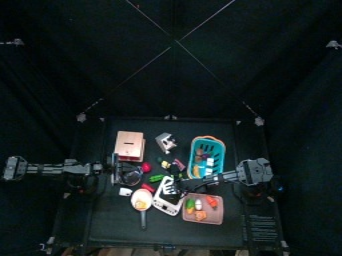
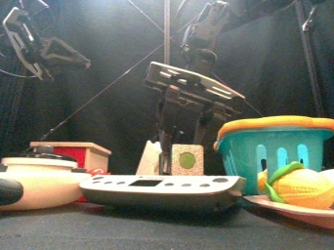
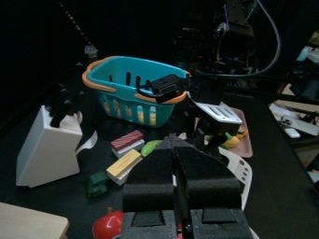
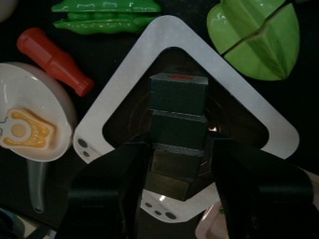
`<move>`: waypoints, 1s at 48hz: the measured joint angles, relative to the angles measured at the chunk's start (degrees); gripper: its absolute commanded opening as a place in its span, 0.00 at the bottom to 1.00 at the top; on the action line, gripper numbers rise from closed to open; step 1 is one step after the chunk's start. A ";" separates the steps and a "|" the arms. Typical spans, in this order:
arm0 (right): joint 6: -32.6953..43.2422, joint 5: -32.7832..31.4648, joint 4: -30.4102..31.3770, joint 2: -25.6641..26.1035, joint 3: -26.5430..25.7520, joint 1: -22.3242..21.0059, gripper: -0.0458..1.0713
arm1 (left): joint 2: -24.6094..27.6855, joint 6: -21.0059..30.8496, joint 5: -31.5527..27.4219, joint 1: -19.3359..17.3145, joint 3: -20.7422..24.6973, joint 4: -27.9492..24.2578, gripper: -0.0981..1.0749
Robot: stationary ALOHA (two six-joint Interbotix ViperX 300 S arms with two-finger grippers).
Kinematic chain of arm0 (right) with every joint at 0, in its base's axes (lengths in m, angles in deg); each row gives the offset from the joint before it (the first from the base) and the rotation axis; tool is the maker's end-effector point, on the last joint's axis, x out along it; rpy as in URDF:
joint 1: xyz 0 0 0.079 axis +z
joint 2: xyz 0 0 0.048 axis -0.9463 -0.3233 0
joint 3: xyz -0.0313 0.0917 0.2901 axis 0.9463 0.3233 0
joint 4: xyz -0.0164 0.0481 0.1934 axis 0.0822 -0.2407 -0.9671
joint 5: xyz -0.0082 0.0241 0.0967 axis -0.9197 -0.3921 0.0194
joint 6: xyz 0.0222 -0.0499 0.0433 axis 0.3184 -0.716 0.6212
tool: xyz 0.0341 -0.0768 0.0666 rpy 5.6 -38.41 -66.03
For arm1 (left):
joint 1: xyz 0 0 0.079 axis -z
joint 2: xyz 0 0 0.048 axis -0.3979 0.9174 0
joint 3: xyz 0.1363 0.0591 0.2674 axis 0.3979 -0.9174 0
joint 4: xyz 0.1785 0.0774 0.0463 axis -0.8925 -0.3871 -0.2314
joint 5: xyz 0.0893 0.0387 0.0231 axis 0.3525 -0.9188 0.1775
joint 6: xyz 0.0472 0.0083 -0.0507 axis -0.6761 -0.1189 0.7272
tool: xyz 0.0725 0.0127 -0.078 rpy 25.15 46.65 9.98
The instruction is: Place green sushi roll on stove to cut
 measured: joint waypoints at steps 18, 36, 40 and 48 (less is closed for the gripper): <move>0.00 -0.35 -0.26 -0.26 0.00 0.00 0.90 | 0.00 0.00 0.00 0.00 0.00 0.00 0.30; -0.26 -1.23 -5.27 -1.14 -0.44 0.26 0.90 | 0.00 0.00 0.00 0.00 0.00 0.00 0.30; -0.44 -1.23 -5.10 -1.67 -1.32 0.26 0.90 | 0.00 -0.09 0.00 0.00 0.00 0.00 0.30; -1.76 -1.23 -5.10 -2.81 -3.16 0.26 0.90 | 0.09 -0.09 0.00 0.00 0.09 0.00 0.30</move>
